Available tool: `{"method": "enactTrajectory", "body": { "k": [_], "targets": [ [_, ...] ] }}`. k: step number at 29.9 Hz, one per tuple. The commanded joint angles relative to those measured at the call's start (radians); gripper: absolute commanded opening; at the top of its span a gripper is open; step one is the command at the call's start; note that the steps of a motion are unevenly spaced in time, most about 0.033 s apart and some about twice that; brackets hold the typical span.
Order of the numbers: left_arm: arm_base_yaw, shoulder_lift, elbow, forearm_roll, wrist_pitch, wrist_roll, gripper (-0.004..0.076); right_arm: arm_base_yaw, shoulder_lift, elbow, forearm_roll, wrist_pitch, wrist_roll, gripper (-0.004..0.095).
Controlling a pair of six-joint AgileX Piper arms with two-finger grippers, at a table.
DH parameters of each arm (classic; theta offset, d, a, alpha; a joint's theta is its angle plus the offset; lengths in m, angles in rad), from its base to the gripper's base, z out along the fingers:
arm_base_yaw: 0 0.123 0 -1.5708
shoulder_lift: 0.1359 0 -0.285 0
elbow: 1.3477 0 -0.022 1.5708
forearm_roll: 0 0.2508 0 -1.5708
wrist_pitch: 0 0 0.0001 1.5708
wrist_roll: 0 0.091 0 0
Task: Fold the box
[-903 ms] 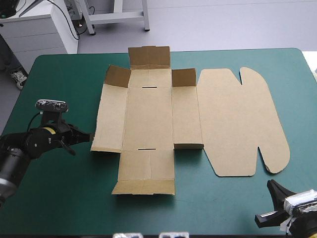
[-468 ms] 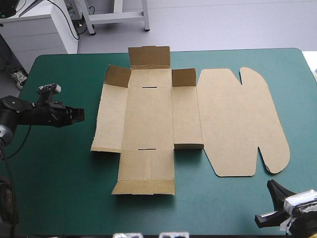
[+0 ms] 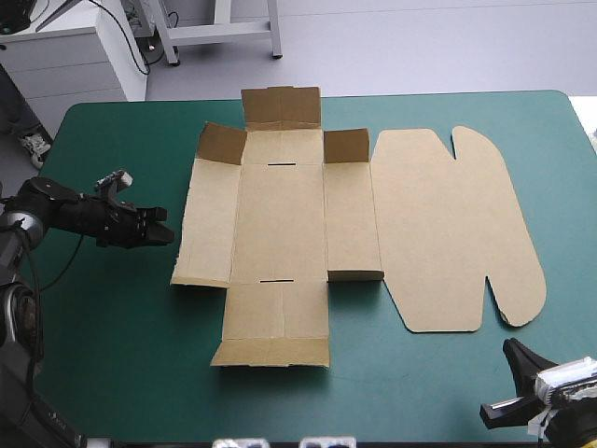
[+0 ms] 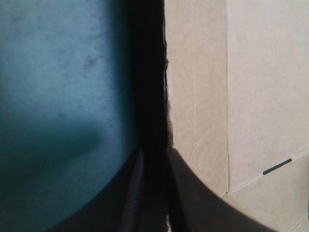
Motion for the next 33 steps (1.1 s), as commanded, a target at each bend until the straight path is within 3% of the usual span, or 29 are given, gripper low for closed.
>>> {"method": "enactTrajectory", "body": {
  "k": [1, 3, 6, 16, 33],
  "targets": [
    [0.004, -0.040, -0.032, -0.041, 0.033, -0.006, 0.0304, -0.007, -0.023, -0.027, 0.003, -0.076, -0.003, -0.0020],
    [0.004, -0.040, -0.032, -0.051, 0.018, -0.034, 0.0419, -0.007, -0.023, -0.027, 0.003, -0.076, -0.003, -0.0020],
    [0.004, -0.040, -0.032, -0.058, 0.008, -0.069, 0.0498, -0.007, -0.023, -0.027, 0.003, -0.076, -0.003, -0.0020],
    [-0.005, -0.040, -0.030, -0.172, 0.020, -0.092, 0.0485, -0.007, -0.023, -0.027, 0.003, -0.076, -0.003, -0.0020],
    [-0.117, 0.048, -0.029, -0.158, 0.034, -0.088, 0.0459, -0.007, -0.023, -0.027, 0.003, -0.078, -0.003, -0.0020]
  ]
}}
